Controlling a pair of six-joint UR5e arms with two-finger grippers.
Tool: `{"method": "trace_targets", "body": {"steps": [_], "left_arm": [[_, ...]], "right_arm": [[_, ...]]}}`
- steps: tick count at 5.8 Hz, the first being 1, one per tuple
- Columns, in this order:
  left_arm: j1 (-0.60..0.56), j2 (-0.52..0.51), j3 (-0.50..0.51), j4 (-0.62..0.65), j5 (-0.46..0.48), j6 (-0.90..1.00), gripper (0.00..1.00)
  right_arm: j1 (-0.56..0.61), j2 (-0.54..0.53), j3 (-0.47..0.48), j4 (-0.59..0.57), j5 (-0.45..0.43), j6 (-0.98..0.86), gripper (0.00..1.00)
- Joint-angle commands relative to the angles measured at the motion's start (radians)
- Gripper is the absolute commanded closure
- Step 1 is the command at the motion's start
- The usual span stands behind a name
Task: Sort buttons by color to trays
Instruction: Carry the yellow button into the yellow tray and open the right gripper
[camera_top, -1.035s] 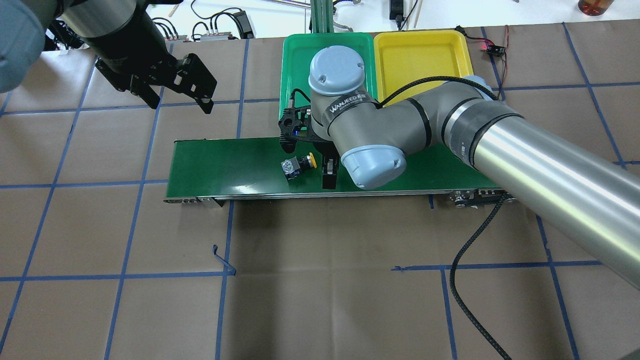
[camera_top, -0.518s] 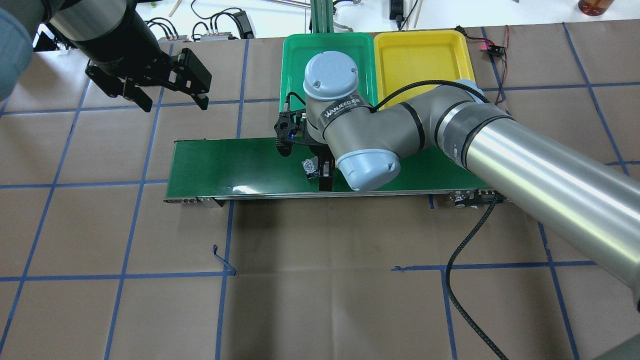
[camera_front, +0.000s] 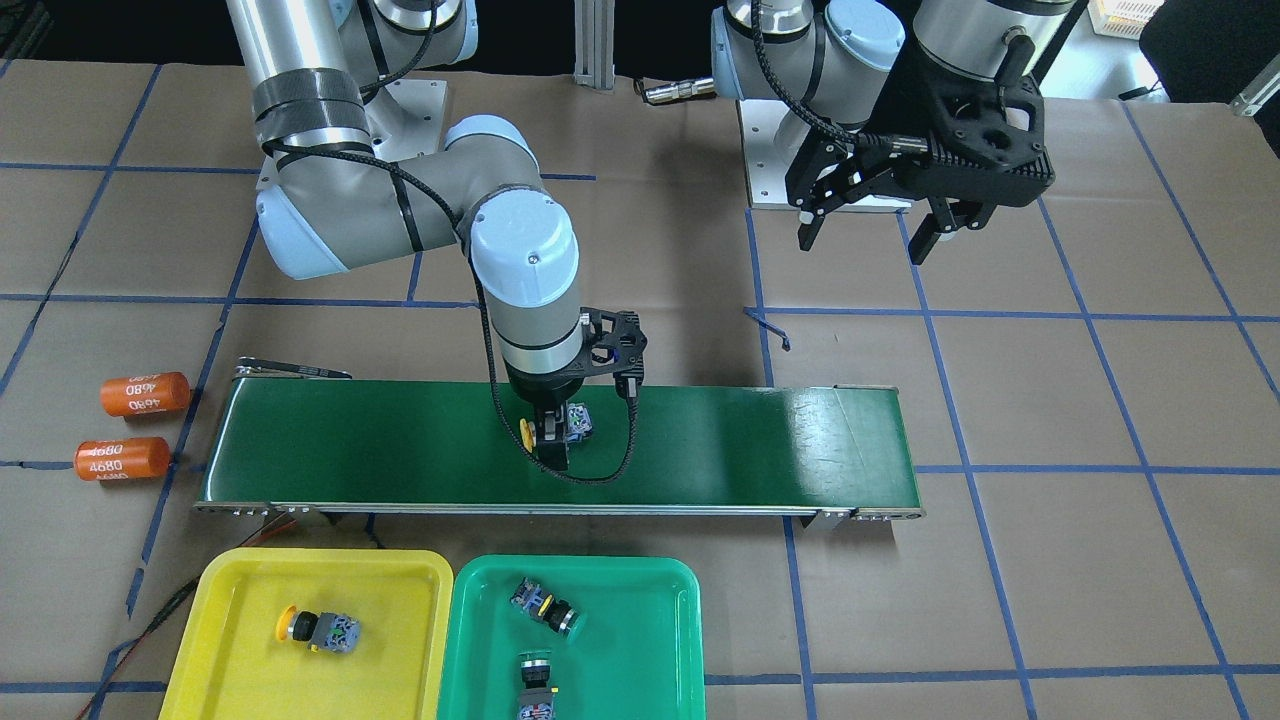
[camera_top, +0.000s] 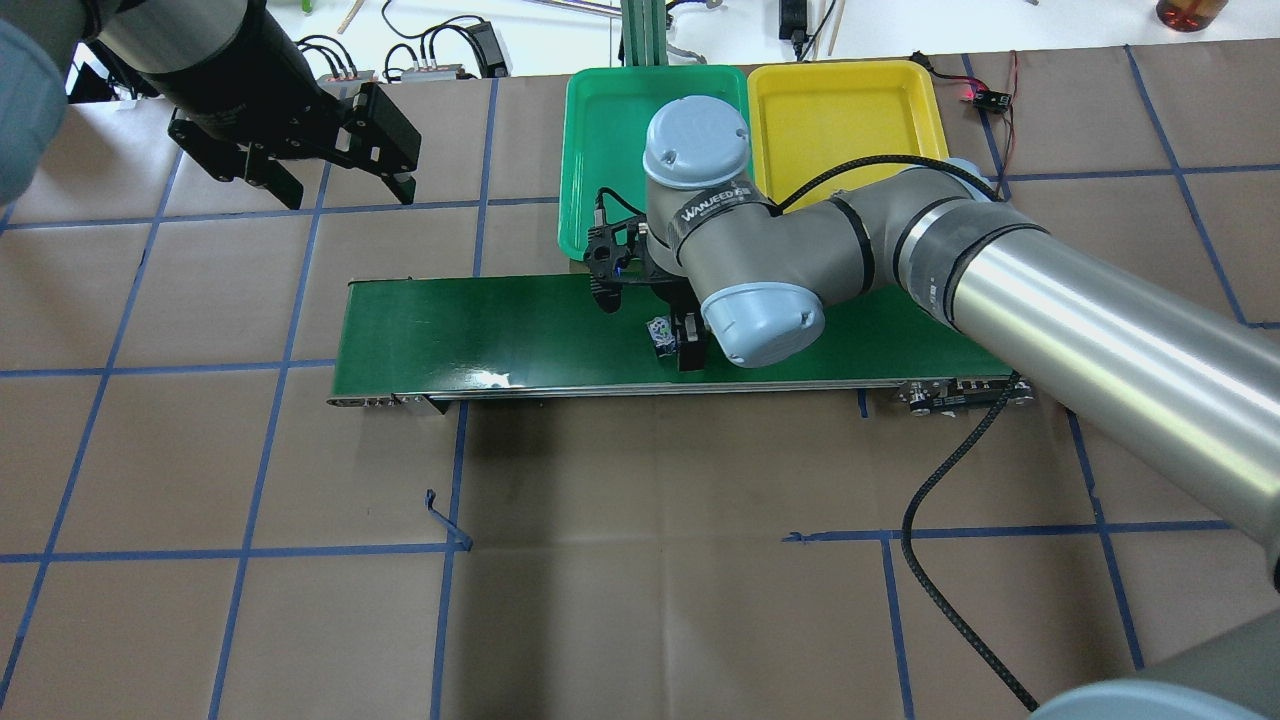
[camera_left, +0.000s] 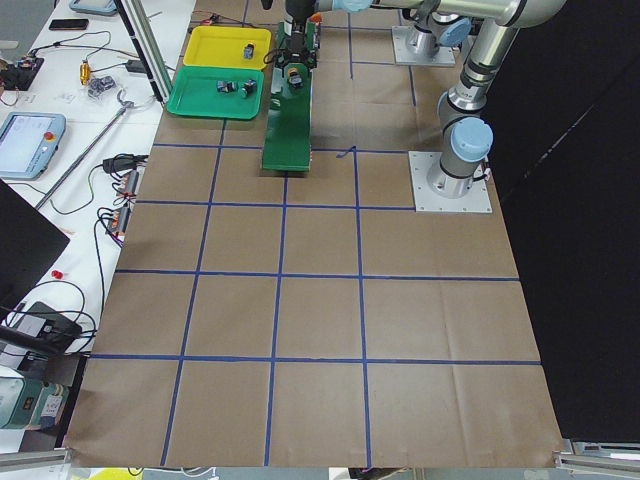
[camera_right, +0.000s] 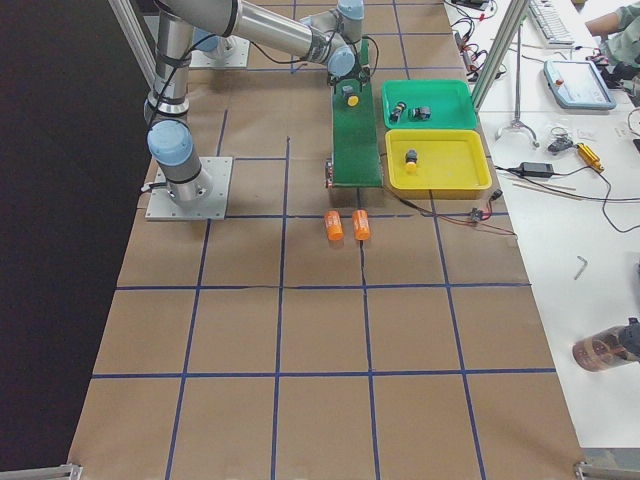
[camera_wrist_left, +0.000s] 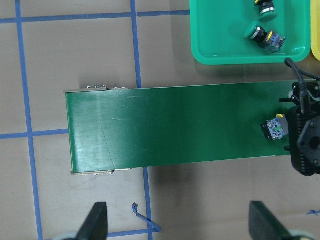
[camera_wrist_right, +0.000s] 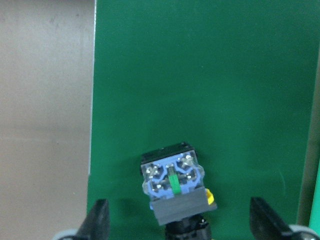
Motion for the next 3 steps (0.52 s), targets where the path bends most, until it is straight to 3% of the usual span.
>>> {"method": "trace_targets", "body": {"steps": [1,3], "left_arm": [[0.002,0.001,-0.002,0.014,0.000,-0.002,0.02],[-0.001,0.002,0.000,0.017,-0.004,-0.002,0.02]], "right_arm": [[-0.057,0.000,0.015,0.000,-0.004,-0.029,0.14],[-0.099,-0.002,0.016,0.011,-0.008,-0.029,0.58]]}}
